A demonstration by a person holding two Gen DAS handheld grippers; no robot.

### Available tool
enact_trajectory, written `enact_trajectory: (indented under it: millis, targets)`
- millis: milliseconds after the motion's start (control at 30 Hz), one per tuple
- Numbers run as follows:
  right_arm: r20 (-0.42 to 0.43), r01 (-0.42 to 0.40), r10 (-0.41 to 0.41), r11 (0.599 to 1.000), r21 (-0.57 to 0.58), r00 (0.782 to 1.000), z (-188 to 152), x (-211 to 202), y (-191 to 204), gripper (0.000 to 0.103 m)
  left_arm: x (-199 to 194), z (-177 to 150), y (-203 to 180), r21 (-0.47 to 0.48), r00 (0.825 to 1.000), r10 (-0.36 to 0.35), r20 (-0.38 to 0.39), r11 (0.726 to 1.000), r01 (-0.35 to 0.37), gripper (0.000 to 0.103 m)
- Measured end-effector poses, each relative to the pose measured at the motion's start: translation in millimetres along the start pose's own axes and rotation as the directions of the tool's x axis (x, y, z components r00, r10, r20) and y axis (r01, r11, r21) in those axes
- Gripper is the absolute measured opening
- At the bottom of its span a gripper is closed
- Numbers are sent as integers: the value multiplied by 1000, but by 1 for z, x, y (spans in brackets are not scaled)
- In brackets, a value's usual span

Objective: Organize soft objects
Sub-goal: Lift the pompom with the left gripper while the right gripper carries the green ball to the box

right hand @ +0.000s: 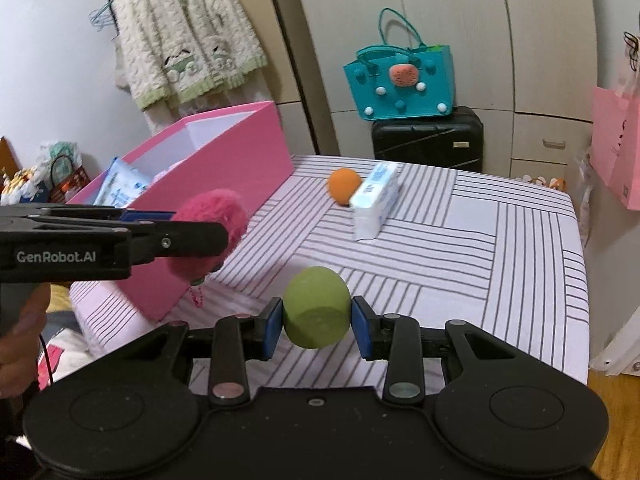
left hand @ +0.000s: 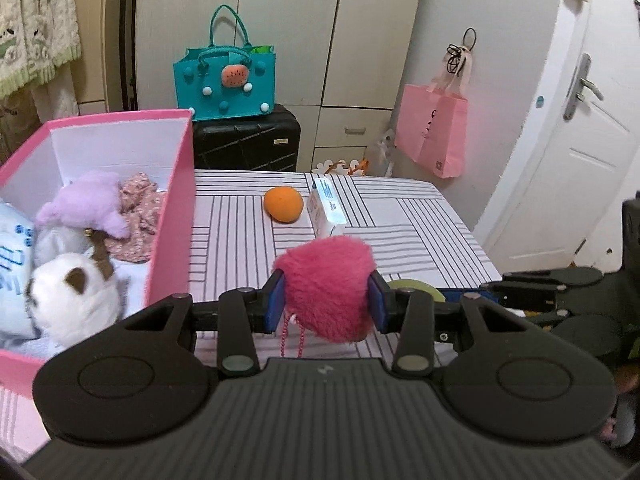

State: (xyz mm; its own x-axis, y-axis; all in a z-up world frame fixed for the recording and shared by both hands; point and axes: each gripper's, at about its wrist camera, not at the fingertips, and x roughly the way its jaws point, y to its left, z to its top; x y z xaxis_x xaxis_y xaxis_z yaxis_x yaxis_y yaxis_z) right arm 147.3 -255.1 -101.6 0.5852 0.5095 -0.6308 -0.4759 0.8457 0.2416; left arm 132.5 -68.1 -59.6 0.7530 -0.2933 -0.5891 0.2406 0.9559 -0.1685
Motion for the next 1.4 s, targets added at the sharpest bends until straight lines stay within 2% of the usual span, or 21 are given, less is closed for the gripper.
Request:
enact_trajectory:
  millis: [267, 533, 800, 933, 1133, 1400]
  targets:
    - [-48, -56, 53, 996, -63, 997, -3, -24, 30, 42, -41, -10, 11, 8, 998, -43, -35, 999, 43, 41]
    - [-92, -99, 91, 991, -94, 992, 6, -45, 48, 42, -76, -9, 30, 10, 984, -115, -139, 993, 117, 41]
    - [-128, -153, 139, 982, -108, 982, 21, -59, 66, 42, -104, -2, 41, 67, 977, -117, -180, 989, 130, 41]
    - [-122, -176, 162, 978, -110, 979, 33, -60, 74, 42, -114, 3, 49, 104, 980, -106, -171, 987, 125, 41]
    - [-97, -182, 170, 973, -143, 981, 52, -53, 92, 42, -120, 12, 67, 108, 984, -117, -138, 985, 132, 41]
    - [-78, -198, 186, 958, -208, 979, 82, -31, 119, 42, -114, 26, 104, 65, 987, -127, -100, 989, 134, 41]
